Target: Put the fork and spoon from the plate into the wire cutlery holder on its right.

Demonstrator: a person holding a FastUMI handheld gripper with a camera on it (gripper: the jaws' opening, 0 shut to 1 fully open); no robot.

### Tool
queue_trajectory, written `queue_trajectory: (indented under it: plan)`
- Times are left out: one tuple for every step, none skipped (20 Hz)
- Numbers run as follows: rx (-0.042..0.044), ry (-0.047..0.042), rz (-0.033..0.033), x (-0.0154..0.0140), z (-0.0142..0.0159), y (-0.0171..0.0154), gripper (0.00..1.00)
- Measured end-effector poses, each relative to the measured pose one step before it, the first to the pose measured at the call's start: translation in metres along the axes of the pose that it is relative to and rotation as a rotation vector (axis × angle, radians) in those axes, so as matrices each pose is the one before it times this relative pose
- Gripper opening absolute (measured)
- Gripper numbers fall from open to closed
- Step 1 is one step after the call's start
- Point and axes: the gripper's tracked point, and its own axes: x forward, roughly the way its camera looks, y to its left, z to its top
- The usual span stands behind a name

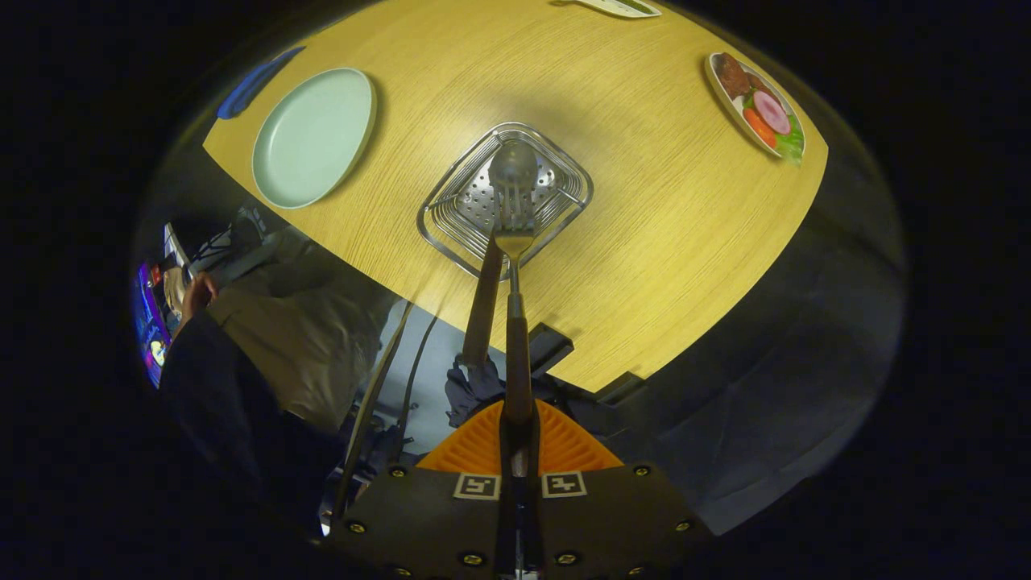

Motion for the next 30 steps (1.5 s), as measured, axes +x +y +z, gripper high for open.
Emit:
queue_trajectory:
  plan:
    - [-0.00687,0.00809,-0.00122,0.00038,0.00251,-0.00052,0.05]
    - [0.00064,0.00897,0.00333,-0.00051,0.00157,0.00078,0.05]
    - [0.00097,0.01045,0.00202,-0.00127,0.00151,-0.00037,0.05]
    - [0.00002,0.00767,0.00007,-0.00178,0.00241,-0.00097,0.04]
    - [-0.00104,0.00804,-0.00360,-0.00133,0.00324,-0.00093,0.04]
    - [0.00055,0.00591,-0.00609,-0.00153,0.00287,-0.00133,0.05]
    - [0.00186,0.00637,-0.00683,-0.00234,0.00267,-0.00083,0.05]
    - [0.00375,0.00687,-0.00023,0.00063,0.00172,-0.00011,0.05]
    - [0.00512,0.00338,0.00310,-0.00082,-0.00017,-0.00124,0.05]
    - [0.00388,0.00036,-0.00049,0.00014,0.00205,-0.00249,0.08]
    - [0.00655,-0.00600,0.00673,0.00301,0.00075,0.00092,0.08]
    - [0.00651,-0.00737,0.00581,-0.00020,0.00221,0.00174,0.09]
    - [0.00320,-0.00788,-0.00245,-0.00068,0.00086,0.00040,0.11]
    - [0.00192,-0.00663,-0.00290,-0.00103,0.00158,-0.00066,0.11]
    - [0.00373,-0.00354,0.00279,-0.00108,-0.00066,0.00005,0.11]
    - [0.00048,0.00196,-0.00164,-0.00024,-0.00188,-0.00051,0.11]
    - [0.00327,-0.00190,-0.00158,-0.00040,-0.00175,-0.00016,0.12]
    - [0.00946,-0.01066,0.00129,-0.00156,0.00074,0.00000,0.12]
    - [0.01099,-0.01298,0.00153,-0.00106,0.00058,0.00032,0.13]
    - [0.00755,-0.01243,-0.00292,-0.00366,-0.00017,-0.00161,0.13]
    - [0.00796,-0.01292,0.00094,-0.00310,-0.00149,-0.00022,0.13]
    - [0.00970,-0.01461,0.00664,-0.00295,-0.00204,0.00070,0.13]
    - [0.01088,-0.01813,0.00567,-0.00186,-0.00262,0.00003,0.13]
    - [0.01494,-0.02319,0.00543,-0.00433,-0.00189,-0.00093,0.13]
    - [0.01770,-0.02858,0.00409,-0.00415,-0.00211,0.00037,0.13]
    - [0.02254,-0.03736,0.00241,-0.00580,-0.00164,-0.00085,0.13]
    - [0.02807,-0.04605,-0.00008,-0.00585,-0.00172,-0.00020,0.13]
    - [0.02545,-0.05445,0.00219,-0.00771,-0.00043,0.00022,0.13]
    - [0.02846,-0.06404,-0.00308,-0.00835,-0.00039,0.00054,0.13]
    - [0.02532,-0.07412,-0.00760,-0.00929,0.00101,0.00099,0.13]
